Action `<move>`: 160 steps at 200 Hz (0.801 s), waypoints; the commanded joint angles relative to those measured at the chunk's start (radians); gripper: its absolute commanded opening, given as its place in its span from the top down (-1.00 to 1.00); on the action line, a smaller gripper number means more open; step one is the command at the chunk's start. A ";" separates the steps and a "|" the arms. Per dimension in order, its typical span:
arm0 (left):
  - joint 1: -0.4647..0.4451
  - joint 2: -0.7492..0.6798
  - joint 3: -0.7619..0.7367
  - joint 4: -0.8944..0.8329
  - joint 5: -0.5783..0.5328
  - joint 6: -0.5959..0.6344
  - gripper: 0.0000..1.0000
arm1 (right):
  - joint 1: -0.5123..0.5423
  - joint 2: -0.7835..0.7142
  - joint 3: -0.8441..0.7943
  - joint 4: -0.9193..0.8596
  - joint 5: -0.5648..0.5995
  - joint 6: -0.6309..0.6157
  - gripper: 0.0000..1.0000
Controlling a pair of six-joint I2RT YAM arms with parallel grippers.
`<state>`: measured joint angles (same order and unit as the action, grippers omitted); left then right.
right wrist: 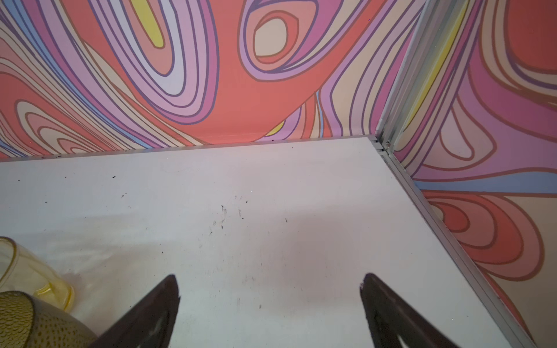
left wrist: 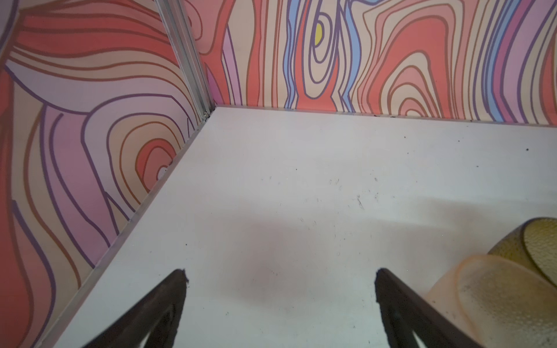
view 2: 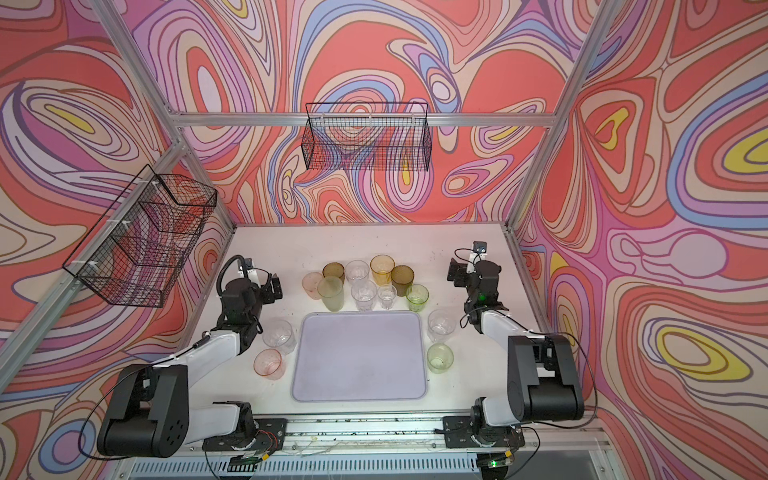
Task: Place the glasses into the tray
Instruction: 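Raise both arms, left gripper toward far cups, right toward green cup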
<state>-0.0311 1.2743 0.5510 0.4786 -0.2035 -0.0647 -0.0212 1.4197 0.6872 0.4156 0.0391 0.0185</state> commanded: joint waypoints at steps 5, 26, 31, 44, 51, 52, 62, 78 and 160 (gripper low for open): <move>0.005 -0.079 0.105 -0.314 0.007 -0.037 -1.00 | -0.004 -0.065 0.087 -0.336 0.041 0.047 -0.97; 0.005 -0.114 0.212 -0.507 0.056 -0.074 -0.99 | -0.005 -0.085 0.190 -0.549 0.051 0.112 -0.97; 0.005 -0.117 0.241 -0.553 0.067 -0.086 -0.99 | -0.005 -0.085 0.212 -0.600 0.054 0.128 -0.97; 0.005 -0.122 0.310 -0.664 0.122 -0.100 -1.00 | -0.005 -0.074 0.277 -0.729 0.048 0.161 -0.97; 0.004 -0.122 0.336 -0.711 0.154 -0.107 -1.00 | -0.005 -0.066 0.303 -0.783 0.035 0.181 -0.97; 0.004 -0.122 0.338 -0.715 0.159 -0.107 -1.00 | -0.005 -0.065 0.305 -0.790 0.032 0.184 -0.97; 0.003 -0.129 0.356 -0.733 0.202 -0.118 -1.00 | -0.005 -0.051 0.346 -0.858 -0.002 0.210 -0.97; 0.004 -0.135 0.375 -0.776 0.271 -0.135 -1.00 | -0.005 -0.019 0.415 -0.968 -0.054 0.257 -0.96; 0.000 -0.056 0.502 -0.946 0.508 -0.154 -0.98 | 0.057 0.152 0.643 -1.275 -0.204 0.261 -0.69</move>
<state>-0.0311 1.2079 1.0367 -0.4091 0.2222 -0.1921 -0.0044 1.5398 1.2980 -0.7620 -0.1303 0.2783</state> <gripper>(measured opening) 0.996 0.854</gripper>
